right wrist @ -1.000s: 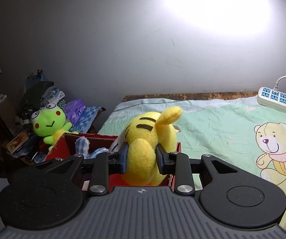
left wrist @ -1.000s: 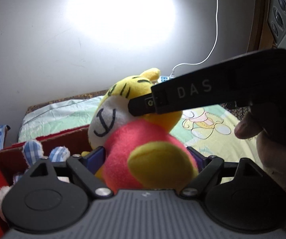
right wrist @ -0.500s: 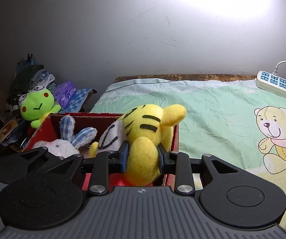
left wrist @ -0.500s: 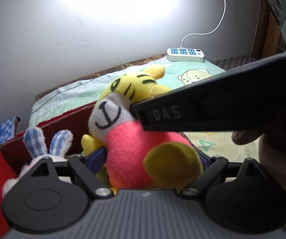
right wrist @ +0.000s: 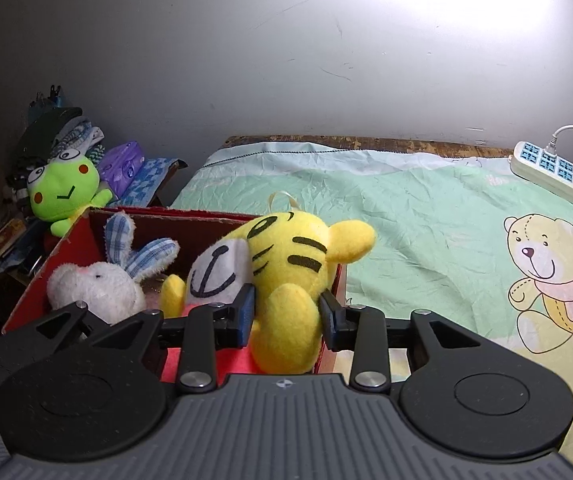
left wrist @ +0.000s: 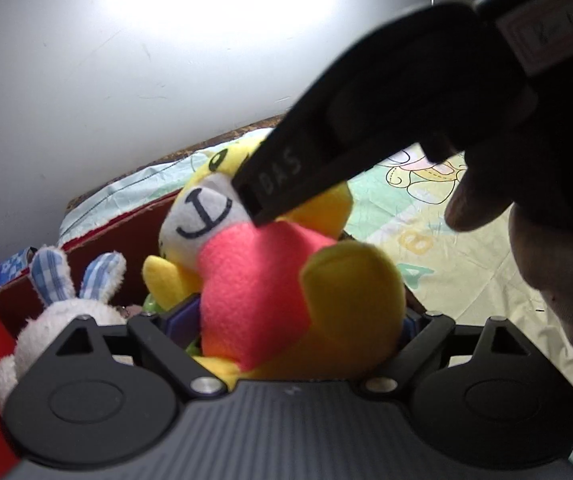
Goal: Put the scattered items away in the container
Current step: 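Open the right tool to release the yellow tiger plush, then withdraw the right tool up from the red box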
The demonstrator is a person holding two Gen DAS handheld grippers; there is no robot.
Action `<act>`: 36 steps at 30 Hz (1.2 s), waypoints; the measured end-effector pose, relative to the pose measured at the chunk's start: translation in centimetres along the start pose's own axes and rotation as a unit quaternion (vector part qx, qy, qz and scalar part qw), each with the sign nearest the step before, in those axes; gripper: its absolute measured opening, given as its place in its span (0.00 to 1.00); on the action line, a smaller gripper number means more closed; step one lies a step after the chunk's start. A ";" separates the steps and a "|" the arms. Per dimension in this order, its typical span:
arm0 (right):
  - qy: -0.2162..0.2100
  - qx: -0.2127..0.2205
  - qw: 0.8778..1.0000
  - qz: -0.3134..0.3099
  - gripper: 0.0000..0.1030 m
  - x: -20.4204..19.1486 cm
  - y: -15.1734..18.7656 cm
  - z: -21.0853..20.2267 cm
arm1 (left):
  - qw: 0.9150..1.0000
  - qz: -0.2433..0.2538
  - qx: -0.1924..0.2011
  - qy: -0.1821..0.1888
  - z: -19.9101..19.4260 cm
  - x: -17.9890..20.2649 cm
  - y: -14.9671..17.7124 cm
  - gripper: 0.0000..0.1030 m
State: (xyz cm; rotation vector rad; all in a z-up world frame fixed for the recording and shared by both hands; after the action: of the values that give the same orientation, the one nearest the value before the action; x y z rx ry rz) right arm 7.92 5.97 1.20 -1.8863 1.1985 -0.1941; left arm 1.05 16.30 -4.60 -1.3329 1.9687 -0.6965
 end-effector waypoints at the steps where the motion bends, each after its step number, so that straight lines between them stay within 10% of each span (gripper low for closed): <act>1: -0.001 0.006 1.000 0.004 0.40 0.3 -0.2 -0.2 | 1.000 0.000 0.001 0.002 0.1 0.0 0.0 0.87; 9: -0.046 0.081 0.995 0.039 0.42 0.5 -2.0 -2.3 | 1.000 -0.005 0.012 0.024 0.7 -0.4 0.3 0.91; 19: -0.121 0.016 0.992 0.000 0.30 -2.5 -1.1 -1.1 | 0.995 -0.054 0.023 0.075 -2.9 -3.9 0.4 0.92; 26: -0.077 -0.051 0.995 -0.042 0.30 -2.8 1.0 2.4 | 0.995 -0.084 0.001 0.053 -1.9 -6.2 0.8 0.91; 36: -0.078 -0.034 0.996 -0.041 0.29 -2.3 1.5 2.7 | 0.994 -0.104 0.011 0.027 -6.4 -5.3 -0.2 0.92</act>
State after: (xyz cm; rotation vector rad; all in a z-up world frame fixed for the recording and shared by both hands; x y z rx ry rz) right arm 7.17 9.15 -0.91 -1.9728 1.0342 -0.0501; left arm -2.27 21.64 0.82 -1.5357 1.8748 -0.8582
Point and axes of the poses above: each gripper's, at about its wrist camera, not at the fingertips, and z roughly the way its jaws point, x to its right, y to its underside, the point moved 5 cm from there along z, roughly the way its jaws point, and after that the axes turned 11 degrees about -y, right-handed, at the moved point
